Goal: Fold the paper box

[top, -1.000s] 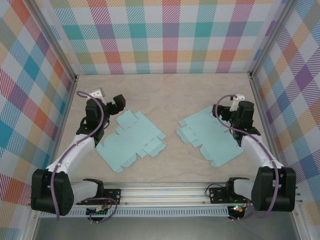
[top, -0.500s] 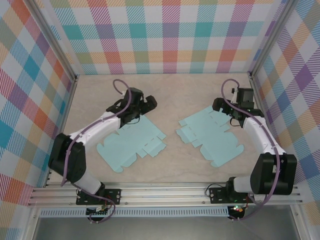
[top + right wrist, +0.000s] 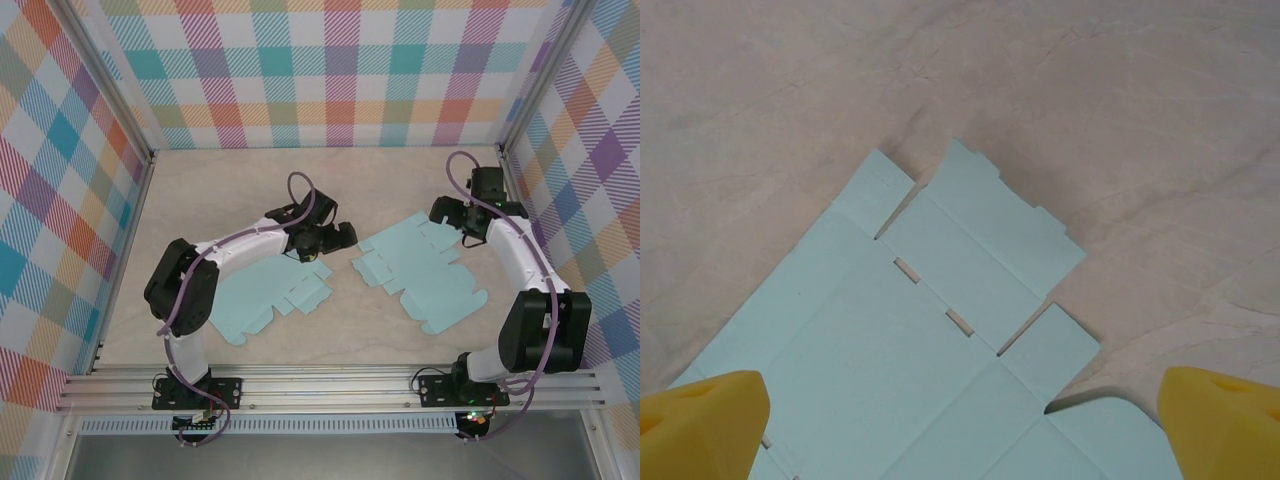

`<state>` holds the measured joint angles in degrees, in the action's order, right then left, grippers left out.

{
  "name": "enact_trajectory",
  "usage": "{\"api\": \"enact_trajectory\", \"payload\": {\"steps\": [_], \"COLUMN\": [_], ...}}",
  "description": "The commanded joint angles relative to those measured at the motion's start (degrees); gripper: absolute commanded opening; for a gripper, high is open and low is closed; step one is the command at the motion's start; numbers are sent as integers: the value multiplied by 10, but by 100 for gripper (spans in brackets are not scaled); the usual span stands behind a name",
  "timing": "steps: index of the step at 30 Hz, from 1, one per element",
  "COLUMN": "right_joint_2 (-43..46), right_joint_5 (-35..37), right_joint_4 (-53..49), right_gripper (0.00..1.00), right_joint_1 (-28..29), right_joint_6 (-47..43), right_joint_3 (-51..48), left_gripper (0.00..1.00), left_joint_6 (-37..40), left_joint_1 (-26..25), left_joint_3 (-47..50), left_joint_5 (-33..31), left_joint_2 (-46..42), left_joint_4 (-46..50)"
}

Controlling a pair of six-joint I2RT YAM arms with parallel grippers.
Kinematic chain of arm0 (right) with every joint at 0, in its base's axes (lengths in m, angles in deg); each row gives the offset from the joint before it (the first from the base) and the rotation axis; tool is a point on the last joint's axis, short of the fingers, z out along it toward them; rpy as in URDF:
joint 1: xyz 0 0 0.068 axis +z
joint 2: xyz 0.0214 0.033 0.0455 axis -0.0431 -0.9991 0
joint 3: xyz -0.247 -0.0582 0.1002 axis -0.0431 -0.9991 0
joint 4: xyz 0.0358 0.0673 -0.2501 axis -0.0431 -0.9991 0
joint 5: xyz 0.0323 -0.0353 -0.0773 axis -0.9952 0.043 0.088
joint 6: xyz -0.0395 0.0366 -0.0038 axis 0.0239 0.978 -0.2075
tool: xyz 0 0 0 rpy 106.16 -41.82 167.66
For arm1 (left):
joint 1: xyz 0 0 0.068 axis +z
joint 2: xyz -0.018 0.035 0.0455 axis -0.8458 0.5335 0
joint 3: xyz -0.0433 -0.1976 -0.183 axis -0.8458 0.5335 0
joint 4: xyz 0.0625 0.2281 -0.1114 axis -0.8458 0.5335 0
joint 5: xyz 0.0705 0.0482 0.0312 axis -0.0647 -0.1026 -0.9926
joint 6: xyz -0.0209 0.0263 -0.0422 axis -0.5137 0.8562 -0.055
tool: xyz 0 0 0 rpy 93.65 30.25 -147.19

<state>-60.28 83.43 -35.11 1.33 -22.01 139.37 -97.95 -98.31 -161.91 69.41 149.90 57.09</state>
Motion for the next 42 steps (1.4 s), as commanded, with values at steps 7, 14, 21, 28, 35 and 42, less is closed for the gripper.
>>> {"api": "enact_trajectory", "payload": {"steps": [7, 14, 21, 28, 35, 42], "right_joint_2": [-9, 8, 23, 33, 44, 41], "right_joint_5": [40, 39, 26, 24, 7, 4], "right_joint_4": [-42, -40, -34, -32, -18, -23], "right_gripper": [100, 100, 100, 100, 100, 100], "right_joint_1": [2, 2, 2, 2, 2, 2], "right_joint_6": [-18, -6, -6, -3, 0, 1], "right_joint_3": [30, 23, 14, 5, -9, -3], "left_gripper": [99, 99, 95, 80, 71, 47], "left_joint_6": [-78, -99, -104, -87, -70, -63], "left_joint_1": [-66, -79, -80, -81, -81, -80], "left_joint_3": [-20, -35, -47, -59, -96, -111], "left_joint_5": [7, 45, 73, 89, 64, 19], "left_joint_2": [33, 67, 89, 114, 141, 156], "left_joint_4": [7, 3, 4, -30, -23, -10]}}
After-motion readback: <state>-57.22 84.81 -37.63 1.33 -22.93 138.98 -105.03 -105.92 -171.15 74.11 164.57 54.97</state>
